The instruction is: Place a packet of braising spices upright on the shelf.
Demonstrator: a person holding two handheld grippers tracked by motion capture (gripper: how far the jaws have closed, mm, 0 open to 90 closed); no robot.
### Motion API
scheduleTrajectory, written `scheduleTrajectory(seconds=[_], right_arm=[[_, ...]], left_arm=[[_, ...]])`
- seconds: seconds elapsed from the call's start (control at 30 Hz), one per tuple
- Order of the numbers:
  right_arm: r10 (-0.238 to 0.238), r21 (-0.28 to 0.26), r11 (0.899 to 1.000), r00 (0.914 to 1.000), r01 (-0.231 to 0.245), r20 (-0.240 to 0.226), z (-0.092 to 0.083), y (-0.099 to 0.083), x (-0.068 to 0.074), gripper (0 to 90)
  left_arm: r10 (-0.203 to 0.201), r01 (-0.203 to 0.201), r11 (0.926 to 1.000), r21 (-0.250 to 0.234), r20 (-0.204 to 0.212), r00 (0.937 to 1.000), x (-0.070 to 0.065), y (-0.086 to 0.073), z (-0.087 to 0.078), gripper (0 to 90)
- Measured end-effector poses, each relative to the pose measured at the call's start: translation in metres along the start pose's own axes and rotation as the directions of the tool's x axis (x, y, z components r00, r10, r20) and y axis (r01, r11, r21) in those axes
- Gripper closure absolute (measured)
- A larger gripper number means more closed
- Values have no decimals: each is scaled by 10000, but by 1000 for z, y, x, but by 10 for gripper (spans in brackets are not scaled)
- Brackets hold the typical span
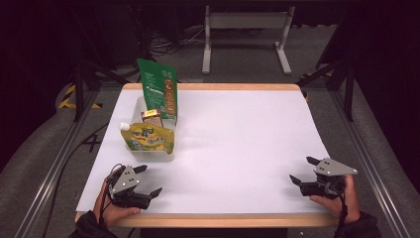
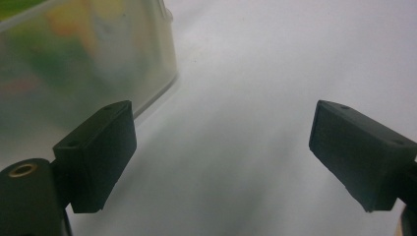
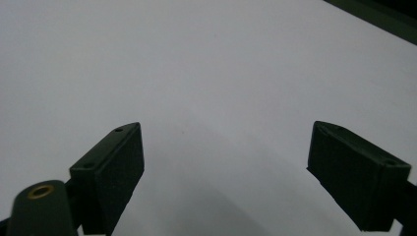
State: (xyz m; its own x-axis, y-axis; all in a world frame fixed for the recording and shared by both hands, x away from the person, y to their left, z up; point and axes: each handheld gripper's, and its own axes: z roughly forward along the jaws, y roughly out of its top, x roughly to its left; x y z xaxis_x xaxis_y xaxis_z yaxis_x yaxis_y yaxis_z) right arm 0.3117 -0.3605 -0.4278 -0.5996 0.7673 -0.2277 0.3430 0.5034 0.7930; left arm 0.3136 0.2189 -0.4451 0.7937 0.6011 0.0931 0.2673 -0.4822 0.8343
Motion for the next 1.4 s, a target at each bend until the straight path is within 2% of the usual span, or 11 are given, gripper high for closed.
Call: scheduleTrajectory(seconds=[0.03, 0.07, 0.13, 0.3, 0.37, 0.47, 0.53, 0.6, 0.7, 0.83, 1.4], right_arm=[[0, 0, 10000, 10000, 0, 0, 0, 0, 0, 138], [-167, 162, 9997, 9996, 164, 209, -1, -3, 2, 134], [-64, 65, 10000, 9996, 62, 282, -6, -8, 3, 134], [663, -612, 9960, 9976, -649, 203, -18, -20, 0, 127], [845, -684, 9942, 9961, -827, 245, -20, -24, -1, 127], [1416, -640, 9880, 9899, -1406, 110, -19, -31, -5, 132], [1517, -774, 9857, 9883, -1499, 175, -20, -30, -5, 132], [1330, -826, 9881, 9905, -1298, 341, -20, -26, -2, 132], [904, -613, 9944, 9940, -866, 612, -18, -23, 2, 133], [701, -480, 9966, 9947, -666, 757, -16, -22, 3, 133], [615, -532, 9969, 9948, -573, 814, -14, -20, 1, 136]], left_arm=[[0, 0, 10000, 0, 0, 10000, 0, 0, 0, 114], [-52, 52, 10000, -76, -4, 10000, 0, 1, 0, 114], [-70, 71, 9999, -146, 24, 10000, 0, 2, 1, 114], [51, -49, 9999, -139, 145, 9999, -3, 5, 6, 114], [92, -90, 9999, -121, 164, 9998, -4, 5, 6, 114], [155, -153, 9998, -151, 166, 9997, -4, 5, 6, 113], [174, -172, 9998, -139, 160, 9997, -4, 4, 5, 112], [136, -132, 9995, -280, 149, 9998, -4, 5, 4, 113], [195, -191, 9995, -252, 163, 9997, -4, 5, 4, 112], [130, -124, 9995, -292, 173, 9998, -4, 4, 4, 112], [55, -50, 9995, -312, 161, 9999, -4, 4, 4, 113]])
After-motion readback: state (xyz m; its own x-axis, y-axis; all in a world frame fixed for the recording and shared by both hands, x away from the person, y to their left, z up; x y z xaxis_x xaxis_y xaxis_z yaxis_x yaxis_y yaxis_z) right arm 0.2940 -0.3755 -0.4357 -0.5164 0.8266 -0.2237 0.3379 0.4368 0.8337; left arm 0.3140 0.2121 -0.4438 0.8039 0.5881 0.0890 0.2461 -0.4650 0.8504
